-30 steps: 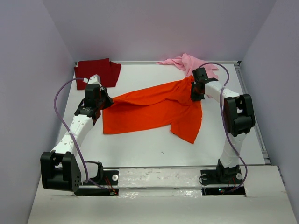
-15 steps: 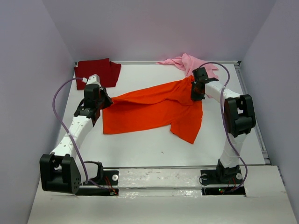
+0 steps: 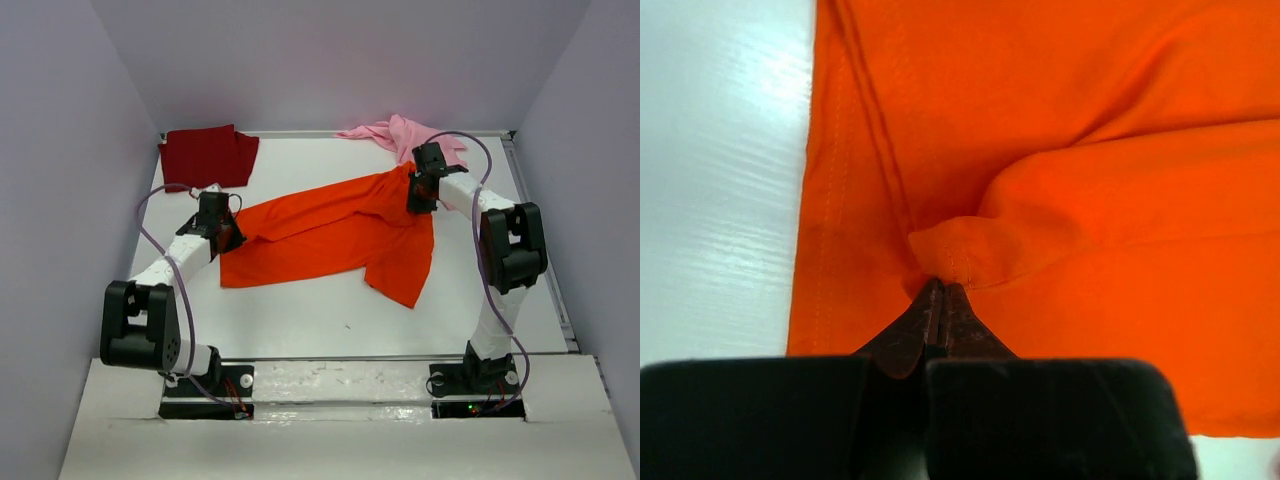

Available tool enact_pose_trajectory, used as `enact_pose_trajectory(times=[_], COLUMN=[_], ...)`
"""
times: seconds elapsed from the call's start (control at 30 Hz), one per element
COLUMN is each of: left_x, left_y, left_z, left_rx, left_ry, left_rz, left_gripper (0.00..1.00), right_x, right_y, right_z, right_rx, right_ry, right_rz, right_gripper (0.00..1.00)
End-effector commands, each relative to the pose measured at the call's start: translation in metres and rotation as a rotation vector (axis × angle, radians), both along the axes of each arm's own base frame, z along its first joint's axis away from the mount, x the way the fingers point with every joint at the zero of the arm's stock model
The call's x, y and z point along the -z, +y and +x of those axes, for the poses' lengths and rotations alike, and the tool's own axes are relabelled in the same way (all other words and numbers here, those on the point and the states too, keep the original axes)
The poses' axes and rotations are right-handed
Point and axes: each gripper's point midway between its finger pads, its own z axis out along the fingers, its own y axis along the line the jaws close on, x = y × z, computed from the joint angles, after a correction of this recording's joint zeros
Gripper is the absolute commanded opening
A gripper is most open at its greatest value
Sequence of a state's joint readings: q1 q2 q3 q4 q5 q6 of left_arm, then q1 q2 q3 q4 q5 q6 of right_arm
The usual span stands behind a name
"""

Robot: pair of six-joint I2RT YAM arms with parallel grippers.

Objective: Fold and stack the t-shirts
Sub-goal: Fold the tshirt

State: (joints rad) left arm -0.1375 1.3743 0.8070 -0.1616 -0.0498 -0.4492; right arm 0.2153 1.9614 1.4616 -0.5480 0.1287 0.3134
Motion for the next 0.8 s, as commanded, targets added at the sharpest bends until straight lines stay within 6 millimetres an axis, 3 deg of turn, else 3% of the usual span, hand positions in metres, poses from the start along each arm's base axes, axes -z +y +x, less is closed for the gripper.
enact_pose_trajectory(times=[0.0,0.2,0.3,0.37,0.47,0.5,0.53,0.6,0.77], left_x=[0.027,0.073,0.077,0.066,0.031,0.006,-0.003,-0.035,-0.082], left_y=[0.014,0.016,0.032,0.043,0.059,0.065,0.071,0.073,0.069], left_z=[-0.014,-0.043,-0.044,-0.037,-0.013,0.007,0.008,0.031,0.064], left_rx=[-0.07,-0.121,-0.169,-0.183,-0.192,-0.197,-0.207,-0.203,-0.184], left_ry=[0.098,0.252,0.26,0.246,0.171,0.116,0.125,0.045,-0.121], left_rz=[-0.01,-0.153,-0.13,-0.074,0.012,0.033,0.067,0.07,0.042], left_gripper=[0.0,0.0,0.0,0.0,0.0,0.0,0.0,0.0,0.0], right_x=[-0.039,-0.054,-0.057,-0.056,-0.049,-0.049,-0.046,-0.042,-0.034], right_y=[0.003,0.005,0.007,0.006,0.006,0.007,0.009,0.01,0.014], right_z=[0.023,0.03,0.031,0.03,0.028,0.028,0.028,0.026,0.024], right_rx=[-0.004,-0.006,-0.012,-0.014,-0.019,-0.023,-0.026,-0.029,-0.041], right_ry=[-0.112,-0.148,-0.155,-0.151,-0.14,-0.141,-0.133,-0.126,-0.114], right_rz=[0.028,0.038,0.047,0.041,0.04,0.046,0.053,0.058,0.077], right_gripper=[0.26,0.27,0.27,0.27,0.27,0.27,0.27,0.27,0.27])
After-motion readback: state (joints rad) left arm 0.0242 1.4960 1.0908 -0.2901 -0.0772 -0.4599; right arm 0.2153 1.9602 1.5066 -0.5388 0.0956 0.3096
